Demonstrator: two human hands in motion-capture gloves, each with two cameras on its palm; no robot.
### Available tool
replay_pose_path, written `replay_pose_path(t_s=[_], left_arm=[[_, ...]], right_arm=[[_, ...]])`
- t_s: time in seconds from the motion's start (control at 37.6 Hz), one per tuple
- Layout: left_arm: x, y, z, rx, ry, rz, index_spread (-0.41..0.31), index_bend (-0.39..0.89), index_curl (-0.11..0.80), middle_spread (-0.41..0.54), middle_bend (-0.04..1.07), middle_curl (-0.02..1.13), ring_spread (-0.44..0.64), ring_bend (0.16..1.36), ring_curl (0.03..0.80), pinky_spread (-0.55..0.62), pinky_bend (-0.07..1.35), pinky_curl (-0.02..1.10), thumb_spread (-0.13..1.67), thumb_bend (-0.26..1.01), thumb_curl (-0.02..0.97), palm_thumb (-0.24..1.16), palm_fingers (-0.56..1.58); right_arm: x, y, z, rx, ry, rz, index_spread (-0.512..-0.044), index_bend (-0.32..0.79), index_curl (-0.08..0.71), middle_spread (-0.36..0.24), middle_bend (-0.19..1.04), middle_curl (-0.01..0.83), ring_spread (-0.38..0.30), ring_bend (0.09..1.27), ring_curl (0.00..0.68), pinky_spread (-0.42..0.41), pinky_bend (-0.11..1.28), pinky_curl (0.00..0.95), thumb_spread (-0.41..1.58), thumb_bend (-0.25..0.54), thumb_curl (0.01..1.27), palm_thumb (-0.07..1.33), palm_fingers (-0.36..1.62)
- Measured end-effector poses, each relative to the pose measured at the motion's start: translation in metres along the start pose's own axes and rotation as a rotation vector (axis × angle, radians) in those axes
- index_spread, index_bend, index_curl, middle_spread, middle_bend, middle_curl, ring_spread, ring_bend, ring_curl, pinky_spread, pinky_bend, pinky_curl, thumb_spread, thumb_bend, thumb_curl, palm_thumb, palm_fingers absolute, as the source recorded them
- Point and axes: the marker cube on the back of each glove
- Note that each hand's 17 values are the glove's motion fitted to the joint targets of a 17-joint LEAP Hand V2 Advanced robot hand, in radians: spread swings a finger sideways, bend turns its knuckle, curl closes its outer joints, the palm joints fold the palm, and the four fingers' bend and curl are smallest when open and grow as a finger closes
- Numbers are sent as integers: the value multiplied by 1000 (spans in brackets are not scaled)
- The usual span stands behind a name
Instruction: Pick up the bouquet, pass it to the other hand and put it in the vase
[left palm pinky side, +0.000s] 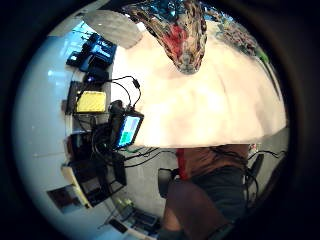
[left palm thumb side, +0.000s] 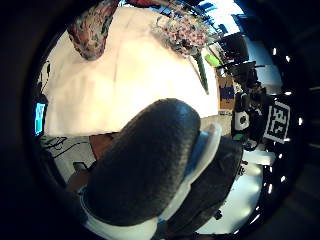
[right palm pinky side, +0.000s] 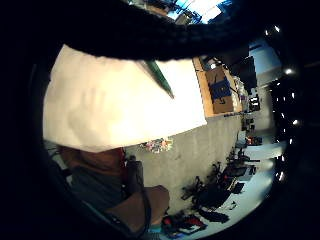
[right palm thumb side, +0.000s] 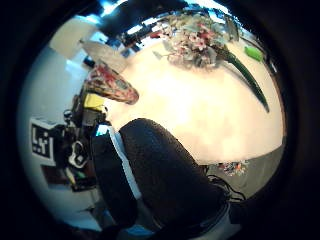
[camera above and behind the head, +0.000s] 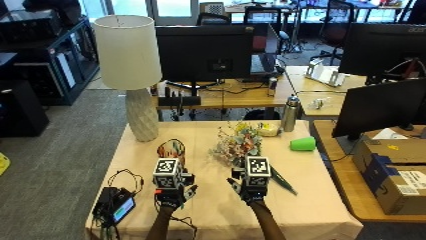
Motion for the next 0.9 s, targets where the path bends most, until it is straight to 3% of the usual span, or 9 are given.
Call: replay_pose_path(t_s=[0.13,0.29,0.53,0.9], left_arm=[[4,0,1,-16,0,3,-68,136,69,94,194,83,281,418,96,333,246,77,583,-63,13,-85,82],[7,-6,3,-22,-9,14,-84,145,113,118,200,132,370,463,130,426,258,121,774,-66,34,-89,48],[9,-16,5,-10,-8,21,-93,150,165,133,204,188,430,497,159,487,269,168,905,-69,58,-93,16],[9,-10,0,-48,21,2,-96,146,214,147,209,248,466,525,187,523,275,219,968,-72,83,-97,-17]], right_arm=[[0,-1,4,-14,-9,2,-292,168,86,-34,175,67,93,184,33,206,478,154,655,21,44,74,51],[2,3,7,-37,0,6,-363,173,137,-43,179,109,122,197,61,258,507,204,873,-1,78,79,20],[2,7,7,-42,18,1,-403,170,190,-48,181,159,143,206,97,288,518,246,1023,-17,121,75,-6],[0,6,7,-35,22,-18,-419,157,238,-50,188,217,153,202,139,301,512,285,1094,-20,171,69,-21]])
